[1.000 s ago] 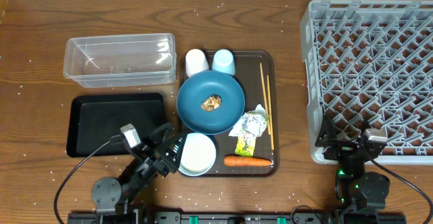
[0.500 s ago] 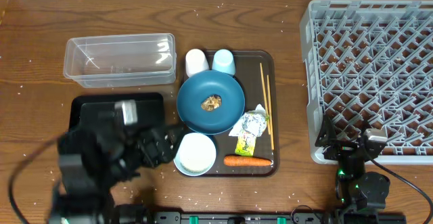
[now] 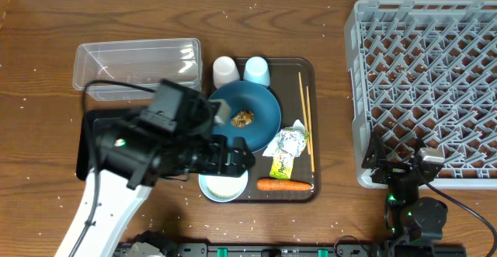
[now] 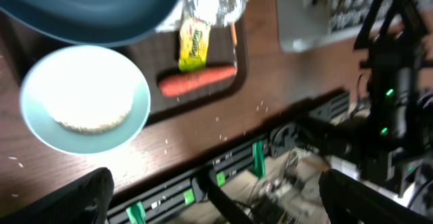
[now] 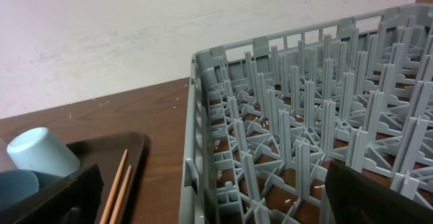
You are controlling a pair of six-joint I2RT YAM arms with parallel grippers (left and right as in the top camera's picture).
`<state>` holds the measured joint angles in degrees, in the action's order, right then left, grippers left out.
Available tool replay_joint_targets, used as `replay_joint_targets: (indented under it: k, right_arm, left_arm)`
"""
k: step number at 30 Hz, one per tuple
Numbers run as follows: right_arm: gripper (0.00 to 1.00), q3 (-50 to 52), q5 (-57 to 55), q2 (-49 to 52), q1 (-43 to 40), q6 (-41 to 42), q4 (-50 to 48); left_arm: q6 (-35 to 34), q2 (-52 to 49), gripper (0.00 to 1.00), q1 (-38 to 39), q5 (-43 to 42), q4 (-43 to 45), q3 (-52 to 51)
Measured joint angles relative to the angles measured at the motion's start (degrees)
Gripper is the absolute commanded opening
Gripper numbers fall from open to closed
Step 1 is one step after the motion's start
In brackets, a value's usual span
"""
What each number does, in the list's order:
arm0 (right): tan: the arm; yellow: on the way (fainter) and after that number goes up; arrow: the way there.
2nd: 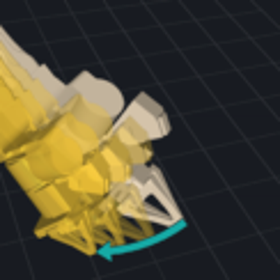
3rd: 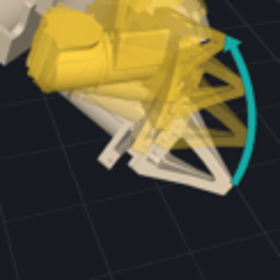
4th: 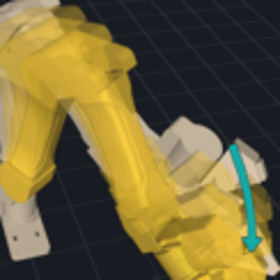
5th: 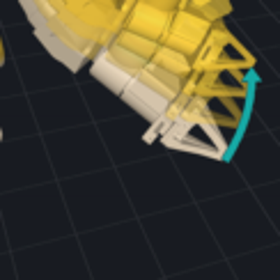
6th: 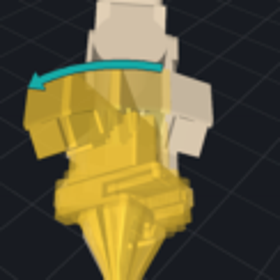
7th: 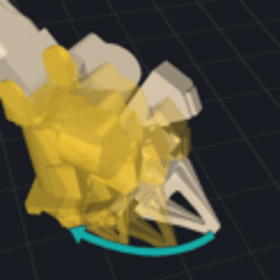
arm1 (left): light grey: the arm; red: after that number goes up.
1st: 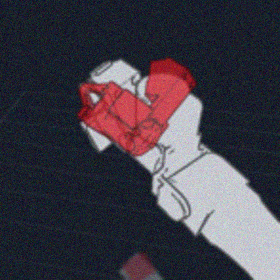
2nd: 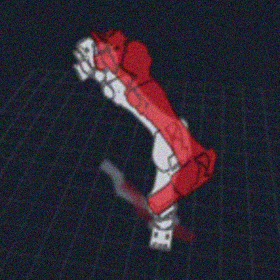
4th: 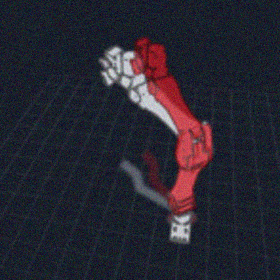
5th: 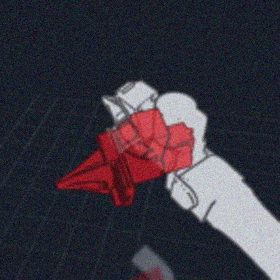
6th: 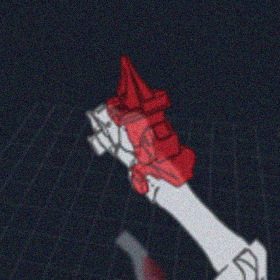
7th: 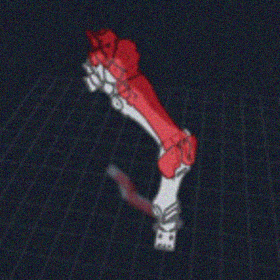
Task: Sort waste into correct bins and load items into the dishwasher rack
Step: 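Move the left gripper over the light-blue rice bowl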
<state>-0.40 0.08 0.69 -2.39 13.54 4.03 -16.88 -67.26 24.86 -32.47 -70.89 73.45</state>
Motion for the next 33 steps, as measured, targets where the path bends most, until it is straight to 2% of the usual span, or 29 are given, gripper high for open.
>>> replay_joint_targets:
  k: [12, 17, 21, 28, 33]
  right_arm:
    - [0.99, 0.0, 0.0, 0.0, -0.02, 0.0, 0.0]
    - [0.99, 0.0, 0.0, 0.0, 0.0, 0.0, 0.0]
    - [0.99, 0.0, 0.0, 0.0, 0.0, 0.0, 0.0]
    - [0.99, 0.0, 0.0, 0.0, 0.0, 0.02, 0.0]
    - [0.99, 0.0, 0.0, 0.0, 0.0, 0.0, 0.0]
  left_arm:
    - [-1.44, -10.08, 0.98, 6.64, 2.01, -1.29, -0.02]
    - [-10.34, -12.92, 0.98, 8.81, 13.88, -6.62, -0.07]
    - [-17.31, -13.7, 0.98, 12.13, 22.23, -4.74, -0.81]
    - [-23.61, -14.95, 0.98, 18.62, 26.58, 2.43, -1.66]
    - [-25.22, -16.09, 0.98, 19.67, 27.19, 4.92, -1.7]
